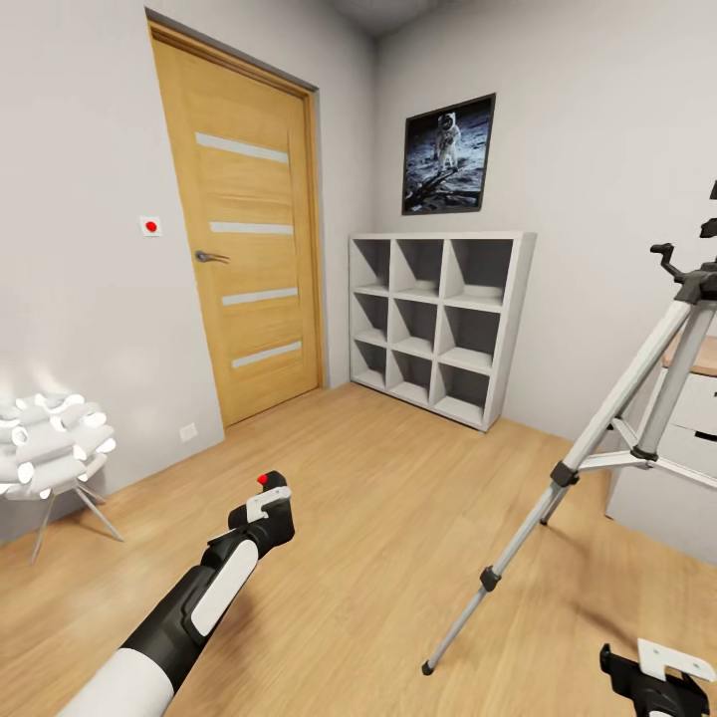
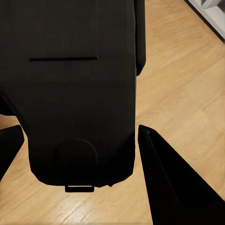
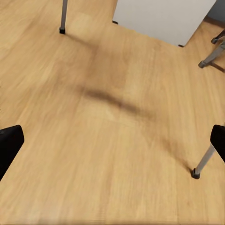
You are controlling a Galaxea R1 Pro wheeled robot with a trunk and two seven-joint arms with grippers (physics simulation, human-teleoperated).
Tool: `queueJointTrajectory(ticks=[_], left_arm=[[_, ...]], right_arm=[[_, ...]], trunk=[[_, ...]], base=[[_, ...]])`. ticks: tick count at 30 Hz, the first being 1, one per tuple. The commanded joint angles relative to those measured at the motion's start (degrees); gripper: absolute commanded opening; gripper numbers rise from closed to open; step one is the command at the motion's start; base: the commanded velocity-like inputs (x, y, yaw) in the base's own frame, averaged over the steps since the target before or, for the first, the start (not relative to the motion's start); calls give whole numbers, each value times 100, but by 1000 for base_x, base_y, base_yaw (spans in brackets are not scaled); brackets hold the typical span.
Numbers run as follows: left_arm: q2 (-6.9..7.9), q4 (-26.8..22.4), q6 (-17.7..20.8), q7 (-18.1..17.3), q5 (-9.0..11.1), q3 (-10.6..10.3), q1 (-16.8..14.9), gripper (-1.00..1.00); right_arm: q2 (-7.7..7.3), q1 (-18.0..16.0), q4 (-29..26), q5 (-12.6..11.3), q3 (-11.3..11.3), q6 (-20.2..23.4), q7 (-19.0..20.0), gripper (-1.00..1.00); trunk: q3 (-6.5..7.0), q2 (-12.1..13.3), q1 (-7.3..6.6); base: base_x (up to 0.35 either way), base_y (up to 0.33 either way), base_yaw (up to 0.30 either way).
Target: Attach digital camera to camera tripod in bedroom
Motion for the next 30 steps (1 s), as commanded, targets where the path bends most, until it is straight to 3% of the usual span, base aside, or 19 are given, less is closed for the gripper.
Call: queueJointTrajectory(ticks=[1, 17, 22, 27, 30], left_arm=[[7, -10, 9, 45, 37, -22, -5, -100], [-62, -9, 15, 58, 33, -22, -5, -100], [-63, -7, 16, 61, 29, -22, -5, -100], [-60, -7, 16, 61, 27, -22, -5, -100], [-57, -7, 16, 61, 26, -22, -5, -100]], right_arm=[[0, -4, 6, 6, 10, -17, -10, 100], [23, -4, 31, 2, 102, -20, 81, 100], [37, -4, 59, -8, 108, -18, 357, 100], [40, -4, 167, -12, 345, -17, 725, 100], [48, -4, 268, -17, 609, -19, 968, 100]], trunk=[[-6, -3, -1], [-6, -3, -1], [84, 198, -111], [174, 398, -221], [227, 519, -287]], base=[[-4, 0, 0], [-1, 0, 0], [0, 0, 0], [0, 0, 0], [0, 0, 0]])
